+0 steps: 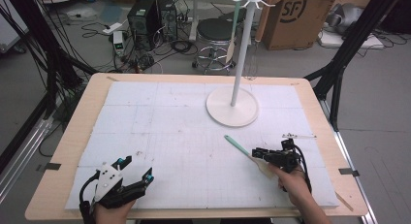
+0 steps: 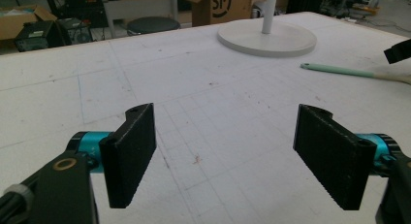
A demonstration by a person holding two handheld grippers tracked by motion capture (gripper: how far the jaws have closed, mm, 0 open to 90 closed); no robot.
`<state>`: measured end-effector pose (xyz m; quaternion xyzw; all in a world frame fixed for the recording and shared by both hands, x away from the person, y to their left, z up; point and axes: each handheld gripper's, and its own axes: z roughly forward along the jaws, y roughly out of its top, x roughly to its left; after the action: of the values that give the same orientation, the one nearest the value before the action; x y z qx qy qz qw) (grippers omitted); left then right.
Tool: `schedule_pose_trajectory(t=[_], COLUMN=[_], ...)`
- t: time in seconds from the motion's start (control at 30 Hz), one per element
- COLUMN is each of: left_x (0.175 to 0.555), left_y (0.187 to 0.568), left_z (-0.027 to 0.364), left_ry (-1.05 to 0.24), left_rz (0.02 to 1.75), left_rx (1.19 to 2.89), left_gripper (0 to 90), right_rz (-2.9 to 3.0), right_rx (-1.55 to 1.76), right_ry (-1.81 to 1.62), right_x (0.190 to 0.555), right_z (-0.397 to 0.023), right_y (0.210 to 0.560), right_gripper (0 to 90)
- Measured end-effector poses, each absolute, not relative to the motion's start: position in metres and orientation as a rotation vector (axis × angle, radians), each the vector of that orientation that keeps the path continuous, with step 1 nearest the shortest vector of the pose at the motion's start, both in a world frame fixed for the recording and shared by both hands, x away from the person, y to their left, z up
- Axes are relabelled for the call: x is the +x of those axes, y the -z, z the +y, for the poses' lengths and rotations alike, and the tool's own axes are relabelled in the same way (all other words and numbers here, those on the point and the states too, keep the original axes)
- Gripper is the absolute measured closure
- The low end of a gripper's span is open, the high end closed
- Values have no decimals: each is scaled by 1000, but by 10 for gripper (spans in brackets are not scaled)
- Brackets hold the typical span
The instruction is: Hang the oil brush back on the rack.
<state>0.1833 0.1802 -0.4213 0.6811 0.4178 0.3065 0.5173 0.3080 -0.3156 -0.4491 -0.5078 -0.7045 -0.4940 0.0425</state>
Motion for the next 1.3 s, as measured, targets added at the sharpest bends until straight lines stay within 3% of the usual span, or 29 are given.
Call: schedule_pose_trajectory(t=[0.73, 1.03, 1.1, 1.3], left_x=[184, 183, 183, 184], left_y=[422, 421, 421, 421], left_z=[180, 179, 178, 177], left_ry=[-736, -736, -735, -734], left_rz=[1006, 999, 1000, 997], left_rx=[1636, 1642, 1641, 1650], left_gripper=[240, 240, 240, 240], right_rz=[-2242, -2354, -2381, -2433], right_rx=[-1563, -1571, -1567, -1544], right_ry=[1369, 1319, 1319, 1301], right_x=[312, 311, 311, 311], right_z=[-307, -301, -301, -298], right_y=[458, 455, 456, 455], right_gripper=[681, 744, 793, 795])
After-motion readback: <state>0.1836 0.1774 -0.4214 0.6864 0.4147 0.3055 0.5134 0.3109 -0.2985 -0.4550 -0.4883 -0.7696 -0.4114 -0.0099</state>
